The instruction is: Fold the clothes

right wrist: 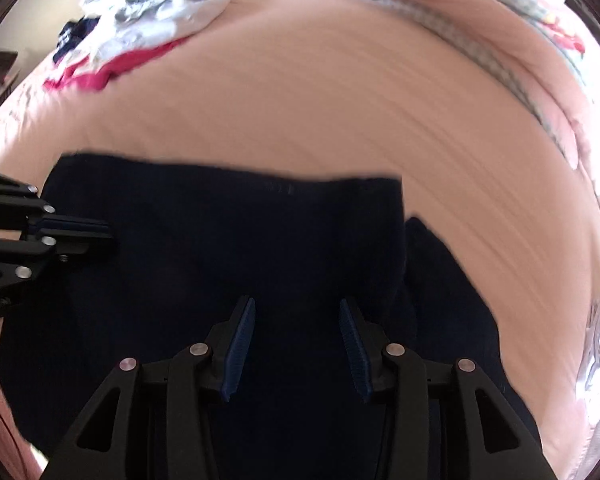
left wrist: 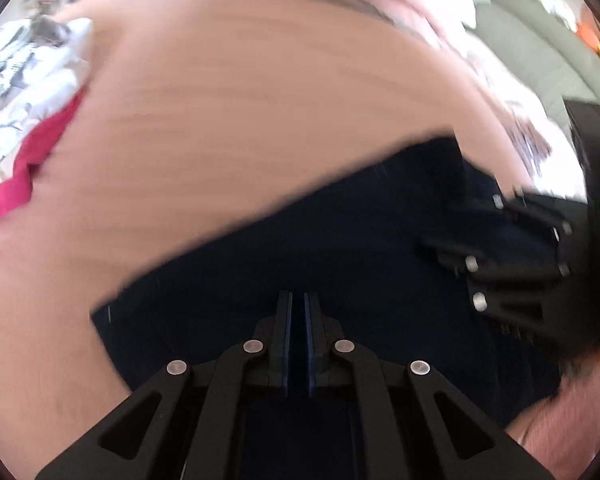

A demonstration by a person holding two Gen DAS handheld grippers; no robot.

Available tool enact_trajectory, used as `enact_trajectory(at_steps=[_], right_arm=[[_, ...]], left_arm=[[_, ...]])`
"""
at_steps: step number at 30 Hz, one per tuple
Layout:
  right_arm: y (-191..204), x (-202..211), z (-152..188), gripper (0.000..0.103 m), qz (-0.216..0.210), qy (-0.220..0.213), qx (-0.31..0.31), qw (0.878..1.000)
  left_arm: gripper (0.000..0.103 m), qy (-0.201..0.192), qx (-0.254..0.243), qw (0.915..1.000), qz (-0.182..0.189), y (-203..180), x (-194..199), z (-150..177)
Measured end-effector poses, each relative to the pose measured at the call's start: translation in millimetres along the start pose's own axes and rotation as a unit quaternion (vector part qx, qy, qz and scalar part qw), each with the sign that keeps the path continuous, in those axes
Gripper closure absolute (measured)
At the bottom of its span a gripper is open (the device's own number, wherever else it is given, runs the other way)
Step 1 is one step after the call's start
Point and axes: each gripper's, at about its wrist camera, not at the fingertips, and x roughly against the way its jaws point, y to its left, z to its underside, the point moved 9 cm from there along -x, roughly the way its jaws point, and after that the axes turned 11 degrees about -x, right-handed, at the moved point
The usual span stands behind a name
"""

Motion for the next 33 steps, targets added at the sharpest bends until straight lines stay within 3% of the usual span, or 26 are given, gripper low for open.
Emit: enact_trajectory(at_steps=[2,7,11,12,15,20,26,29,33], right_arm=[[-4,-4,-19,0.060,-0.007,-0.019,-0.036,0.999],[-13,-15,-54,0.062,-0.020,-0.044,-0.083,0.995],[-24,-20,-86,0.062,0.012,-0.061,-0.072,0.995],[-29,-17,-91,0.062,0.015,-0.059,-0.080,0.995],[-40,18,-101,0.062,-0.039,-0.079,-0.121,0.989],[-36,64,-52,0.062,-0.050,-0.077,-0.145,0.985],[-40,83,71,0.061,-0.025,-0.038,-0.194,0.980],[-46,77,112,0.060,-0.027,-0.015,-0.219,0.975],[-47,64,149,0.059,-0.021,0.018,-0.199,0.980]], left_arm=[[0.099,-0.033,0.015,0.9993,-0.012,6,-3,-8],[0.098,-0.044,0.004,0.9983,-0.038,19,-2,-14],[0.098,-0.106,0.078,0.9856,-0.106,60,27,-19],[0.098,-0.105,0.089,0.9860,-0.094,67,29,-19],[0.098,-0.095,0.091,0.9899,-0.053,68,38,-18],[0.098,-0.067,0.003,0.9977,0.000,15,47,-13],[0.098,-0.018,-0.075,0.9967,0.027,-53,35,22],[0.098,0.009,-0.113,0.9936,0.007,-72,33,44],[0.098,0.054,-0.112,0.9915,-0.036,-68,38,69]])
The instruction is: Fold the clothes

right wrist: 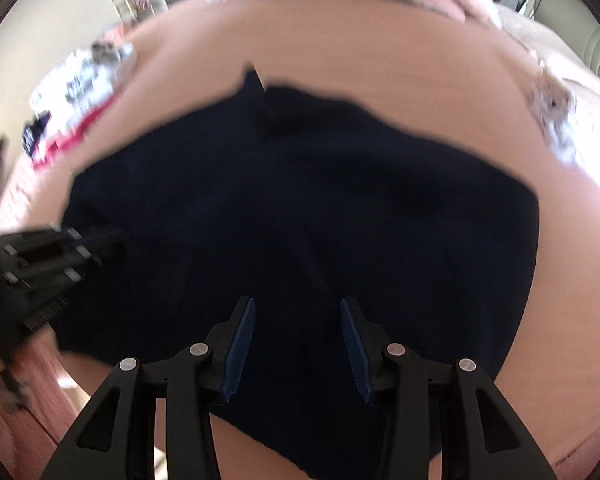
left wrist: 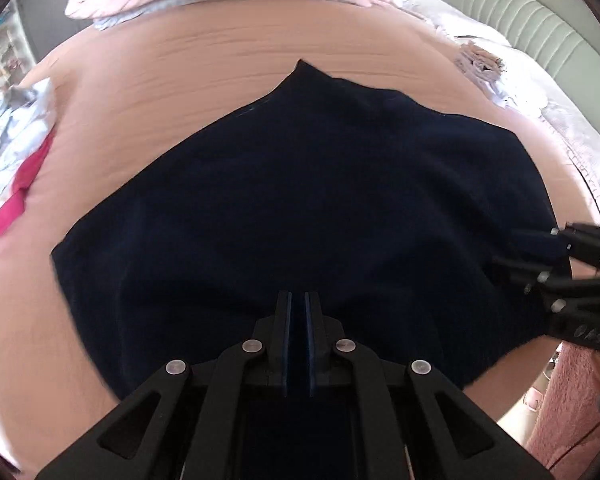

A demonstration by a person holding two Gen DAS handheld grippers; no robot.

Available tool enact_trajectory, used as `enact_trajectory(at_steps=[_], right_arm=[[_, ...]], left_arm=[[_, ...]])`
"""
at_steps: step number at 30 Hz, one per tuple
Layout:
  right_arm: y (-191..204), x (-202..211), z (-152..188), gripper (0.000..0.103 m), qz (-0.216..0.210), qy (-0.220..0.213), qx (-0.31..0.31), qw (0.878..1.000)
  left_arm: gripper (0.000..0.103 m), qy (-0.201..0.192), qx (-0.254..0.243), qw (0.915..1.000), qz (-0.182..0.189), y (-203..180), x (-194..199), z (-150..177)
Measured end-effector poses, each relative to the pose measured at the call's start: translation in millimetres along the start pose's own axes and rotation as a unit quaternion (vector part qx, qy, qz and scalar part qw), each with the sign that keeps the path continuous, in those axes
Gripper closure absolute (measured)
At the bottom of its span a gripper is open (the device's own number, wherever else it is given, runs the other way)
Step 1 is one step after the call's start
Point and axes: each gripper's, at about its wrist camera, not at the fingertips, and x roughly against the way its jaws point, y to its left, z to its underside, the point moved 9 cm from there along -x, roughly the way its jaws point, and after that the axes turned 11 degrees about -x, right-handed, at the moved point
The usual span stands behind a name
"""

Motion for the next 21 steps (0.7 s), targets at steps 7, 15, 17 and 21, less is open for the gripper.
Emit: enact_trajectory(at_steps=[7,15,17,21], right_arm=[[2,25,6,0.059,-0.040,-0.032,0.008,0.999],[-21,33,12,0.059,-0.033,-0.049,-0.022,0.998],[-21,26,18,0.059,-0.018,-0.028,0.000,0.999],[-26,20,33,0.051,0.029,-0.015,0.055,0.998]], left_arm=[[0.098,0.016,0.045,0.9984,-0.029,19,24,35],[0.097,-0.049,0.012,0.9985,0.022,-21,27,10],[0.089,-0.030,0.010,0.9994,0.014,-23,18,18],[0.067,0.022,0.022,0.9993,-0.020,2,20,44]])
